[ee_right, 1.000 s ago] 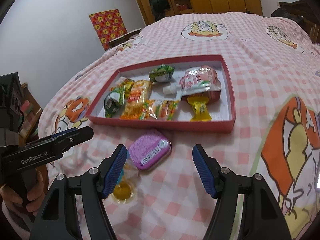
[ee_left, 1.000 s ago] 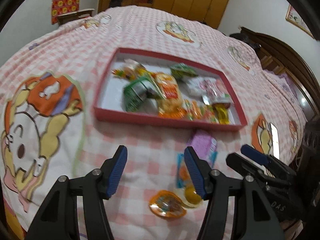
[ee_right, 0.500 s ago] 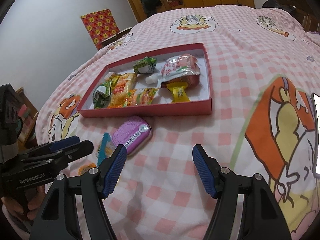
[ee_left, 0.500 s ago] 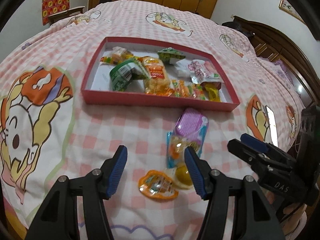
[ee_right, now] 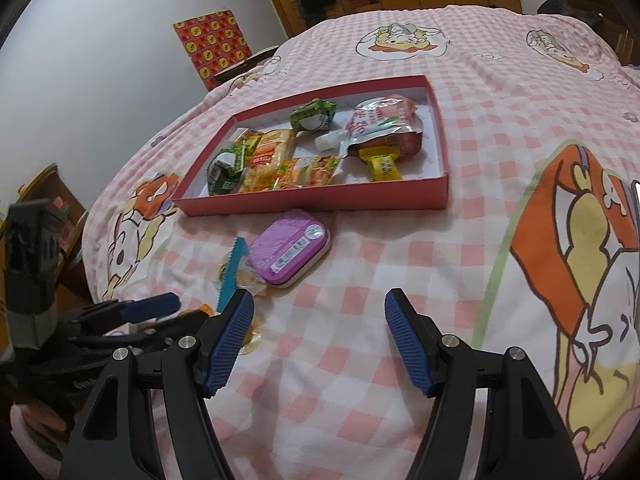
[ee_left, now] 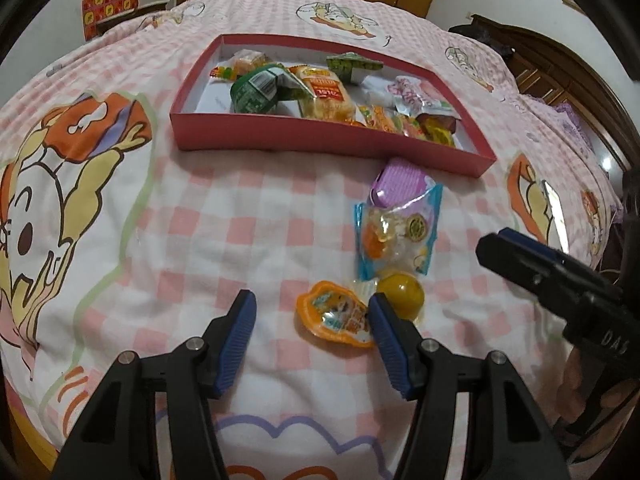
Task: Organize snacks
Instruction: 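Grasp the orange jelly cup with the left tool while the right tool grasps the yellow jelly cup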
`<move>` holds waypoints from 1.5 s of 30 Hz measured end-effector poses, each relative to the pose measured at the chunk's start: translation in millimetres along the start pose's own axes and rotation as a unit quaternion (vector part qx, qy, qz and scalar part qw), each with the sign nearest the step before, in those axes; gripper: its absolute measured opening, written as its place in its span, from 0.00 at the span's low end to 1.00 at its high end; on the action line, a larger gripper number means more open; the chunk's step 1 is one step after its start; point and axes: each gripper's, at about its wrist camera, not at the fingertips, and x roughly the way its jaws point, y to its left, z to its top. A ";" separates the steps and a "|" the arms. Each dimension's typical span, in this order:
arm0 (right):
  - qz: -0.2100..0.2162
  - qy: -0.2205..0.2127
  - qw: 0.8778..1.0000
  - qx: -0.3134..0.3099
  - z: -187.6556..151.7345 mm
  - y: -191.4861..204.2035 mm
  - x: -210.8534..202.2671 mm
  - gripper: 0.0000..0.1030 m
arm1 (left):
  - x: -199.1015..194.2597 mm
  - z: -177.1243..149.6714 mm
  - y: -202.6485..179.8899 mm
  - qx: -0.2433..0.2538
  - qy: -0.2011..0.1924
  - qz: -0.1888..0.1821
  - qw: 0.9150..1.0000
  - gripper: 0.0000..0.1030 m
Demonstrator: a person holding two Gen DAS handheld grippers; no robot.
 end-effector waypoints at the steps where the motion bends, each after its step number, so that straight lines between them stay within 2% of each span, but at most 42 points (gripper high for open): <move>1: 0.002 0.001 1.000 -0.001 -0.4 1.2 0.7 0.68 | 0.0 -1.0 -1.5 0.005 -0.004 0.004 1.000 0.58; 3: 0.003 0.002 1.000 0.000 -0.7 2.7 2.2 0.68 | 2.0 -1.9 -4.3 0.014 -0.010 0.009 1.000 0.56; 5: 0.007 0.005 1.000 0.004 -0.9 3.5 4.9 0.68 | 3.4 -2.1 -4.5 0.013 -0.017 0.015 1.000 0.49; 7: 0.012 0.010 1.000 0.008 -1.0 3.7 7.2 0.68 | 3.7 -1.2 -3.0 0.013 -0.023 0.018 0.999 0.33; 9: 0.016 0.016 1.000 0.009 -1.8 5.9 10.2 0.68 | 3.7 -0.3 0.1 0.010 -0.025 0.012 1.000 0.26; 15: 0.027 0.022 0.999 0.010 -1.7 14.9 15.7 0.68 | -0.5 0.3 11.9 -0.001 -0.028 -0.007 1.000 0.26; 20: 0.046 0.039 0.998 0.012 -1.9 26.1 24.7 0.68 | -6.8 0.1 22.8 -0.010 -0.035 -0.004 0.999 0.26; 24: 0.045 0.048 0.998 0.007 -1.6 36.9 34.2 0.66 | -9.8 0.0 33.3 -0.020 -0.039 -0.004 0.999 0.26; 33: 0.055 0.064 0.996 0.033 6.1 46.1 55.7 0.54 | -8.1 -2.3 41.6 -0.031 -0.040 -0.013 0.999 0.26; 37: 0.046 0.062 0.996 0.033 6.8 48.0 60.9 0.43 | -7.7 -2.1 42.0 -0.034 -0.039 -0.016 0.999 0.26; 45: 0.049 0.054 0.997 0.029 6.3 45.1 56.4 0.34 | -11.0 0.7 40.4 -0.032 -0.042 -0.017 0.998 0.26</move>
